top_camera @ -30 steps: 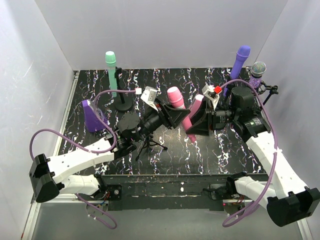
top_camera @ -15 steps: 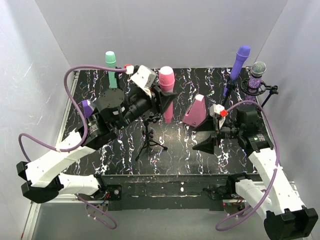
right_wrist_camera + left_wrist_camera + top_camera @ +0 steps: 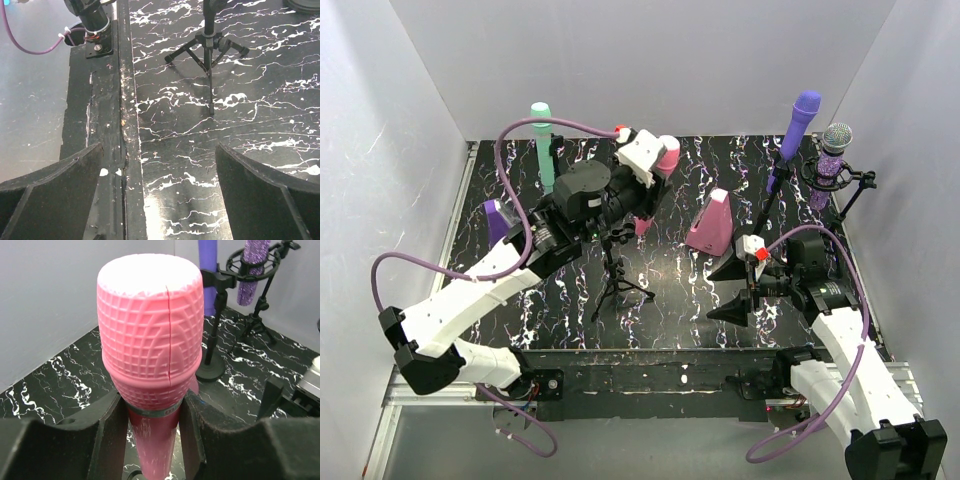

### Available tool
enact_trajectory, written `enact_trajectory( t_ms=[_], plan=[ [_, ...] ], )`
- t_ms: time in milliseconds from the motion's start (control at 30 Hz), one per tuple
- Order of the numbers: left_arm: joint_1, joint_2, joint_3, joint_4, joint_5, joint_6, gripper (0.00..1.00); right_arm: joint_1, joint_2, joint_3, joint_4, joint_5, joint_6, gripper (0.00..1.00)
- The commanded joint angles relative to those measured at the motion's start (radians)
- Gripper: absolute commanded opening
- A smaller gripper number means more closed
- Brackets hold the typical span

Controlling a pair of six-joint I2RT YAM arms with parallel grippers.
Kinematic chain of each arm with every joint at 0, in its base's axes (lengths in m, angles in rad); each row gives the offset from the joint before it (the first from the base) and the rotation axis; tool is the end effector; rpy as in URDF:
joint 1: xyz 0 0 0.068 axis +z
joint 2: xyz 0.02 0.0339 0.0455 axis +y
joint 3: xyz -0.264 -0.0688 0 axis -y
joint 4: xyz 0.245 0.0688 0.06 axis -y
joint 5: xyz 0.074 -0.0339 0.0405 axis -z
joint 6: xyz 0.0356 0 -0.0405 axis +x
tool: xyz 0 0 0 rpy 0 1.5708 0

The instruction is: Attach the microphones to the stand

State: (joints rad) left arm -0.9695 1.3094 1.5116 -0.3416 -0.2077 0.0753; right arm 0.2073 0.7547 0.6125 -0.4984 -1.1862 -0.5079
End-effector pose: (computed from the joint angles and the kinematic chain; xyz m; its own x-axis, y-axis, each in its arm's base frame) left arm 0.1687 -0.2329 0.4614 -0.0264 0.1686 -0.9853 0.6953 0.7113 0.1031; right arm 0.1388 0.0629 0.2668 -0.1198 -0.2117 -0.9700 -0.9874 0.1273 0.0942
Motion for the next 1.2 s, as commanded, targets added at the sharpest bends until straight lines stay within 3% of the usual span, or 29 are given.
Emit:
enact_trajectory(
  t_ms=[0, 233, 1167],
  plan=[
    [0.067, -0.032, -0.005, 0.039, 0.053, -0.005, 0.0, -0.014, -0.012, -0.008, 0.014, -0.03, -0.041, 0.98],
    [0.112, -0.048, -0.013, 0.072, 0.136, -0.055, 0.0, -0.02, -0.006, -0.013, 0.015, -0.033, -0.047, 0.98],
    [0.132, -0.102, -0.111, 0.058, 0.186, -0.1, 0.0, -0.034, -0.006, -0.019, 0.014, -0.036, -0.055, 0.98]
  ],
)
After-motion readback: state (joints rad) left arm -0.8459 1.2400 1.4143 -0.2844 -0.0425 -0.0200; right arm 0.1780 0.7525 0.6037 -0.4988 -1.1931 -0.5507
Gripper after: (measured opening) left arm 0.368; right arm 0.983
